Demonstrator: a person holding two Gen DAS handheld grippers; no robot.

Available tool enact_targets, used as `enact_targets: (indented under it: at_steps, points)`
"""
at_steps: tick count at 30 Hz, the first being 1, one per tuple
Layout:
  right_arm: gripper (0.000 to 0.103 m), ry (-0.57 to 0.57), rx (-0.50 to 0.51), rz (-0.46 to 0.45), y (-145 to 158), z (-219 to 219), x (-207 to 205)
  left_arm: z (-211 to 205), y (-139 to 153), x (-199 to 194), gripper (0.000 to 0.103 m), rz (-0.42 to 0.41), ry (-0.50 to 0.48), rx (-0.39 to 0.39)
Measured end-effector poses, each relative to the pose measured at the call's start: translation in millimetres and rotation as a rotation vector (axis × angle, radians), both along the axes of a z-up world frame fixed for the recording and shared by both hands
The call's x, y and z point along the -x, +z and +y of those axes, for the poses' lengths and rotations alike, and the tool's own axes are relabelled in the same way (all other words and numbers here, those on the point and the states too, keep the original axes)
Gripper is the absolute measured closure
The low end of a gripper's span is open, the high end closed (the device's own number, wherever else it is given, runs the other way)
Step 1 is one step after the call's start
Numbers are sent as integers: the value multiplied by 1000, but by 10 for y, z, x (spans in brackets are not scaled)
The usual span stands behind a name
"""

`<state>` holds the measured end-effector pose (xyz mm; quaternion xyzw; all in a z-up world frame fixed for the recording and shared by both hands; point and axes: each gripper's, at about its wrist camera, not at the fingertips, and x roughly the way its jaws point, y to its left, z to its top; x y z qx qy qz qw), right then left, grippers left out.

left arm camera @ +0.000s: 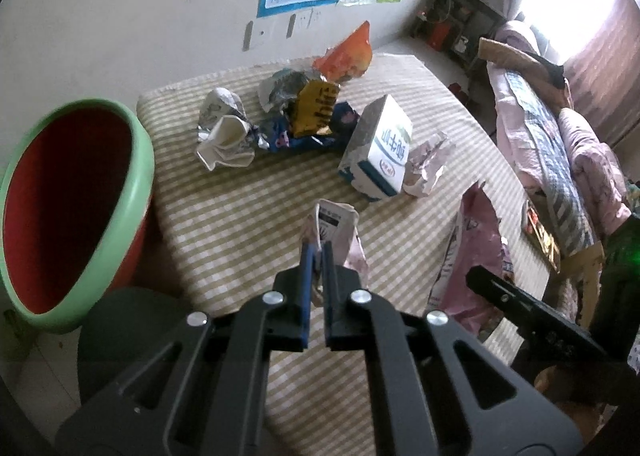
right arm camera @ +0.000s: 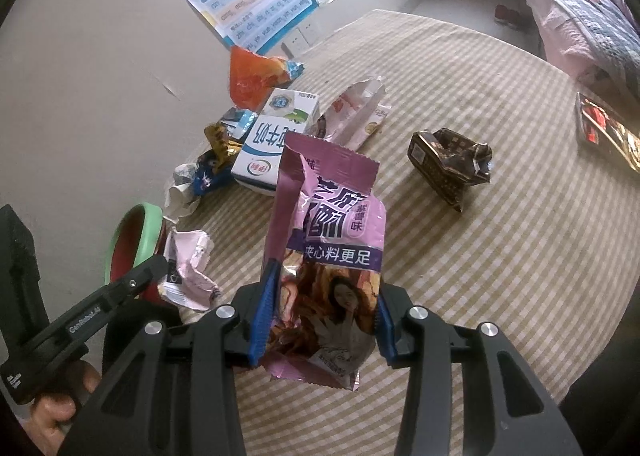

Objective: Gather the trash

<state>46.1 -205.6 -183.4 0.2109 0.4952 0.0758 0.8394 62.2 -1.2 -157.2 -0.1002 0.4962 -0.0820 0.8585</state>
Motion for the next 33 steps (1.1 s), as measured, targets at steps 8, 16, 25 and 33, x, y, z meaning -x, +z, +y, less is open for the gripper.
enact_targets:
  at_steps: [8, 16, 25, 33]
  points:
    - [62, 38, -7, -37, 167, 123, 23, 110, 177, 92, 99, -53, 35, -2]
    - [62, 65, -15, -82, 361, 242, 23, 233, 369, 152, 99, -110, 60, 2]
    - [62, 103, 21, -88, 461, 418, 43, 360, 486, 205, 99, -152, 77, 28]
    - [62, 151, 50, -92, 516, 662, 3, 589, 554, 251, 99, -187, 114, 33]
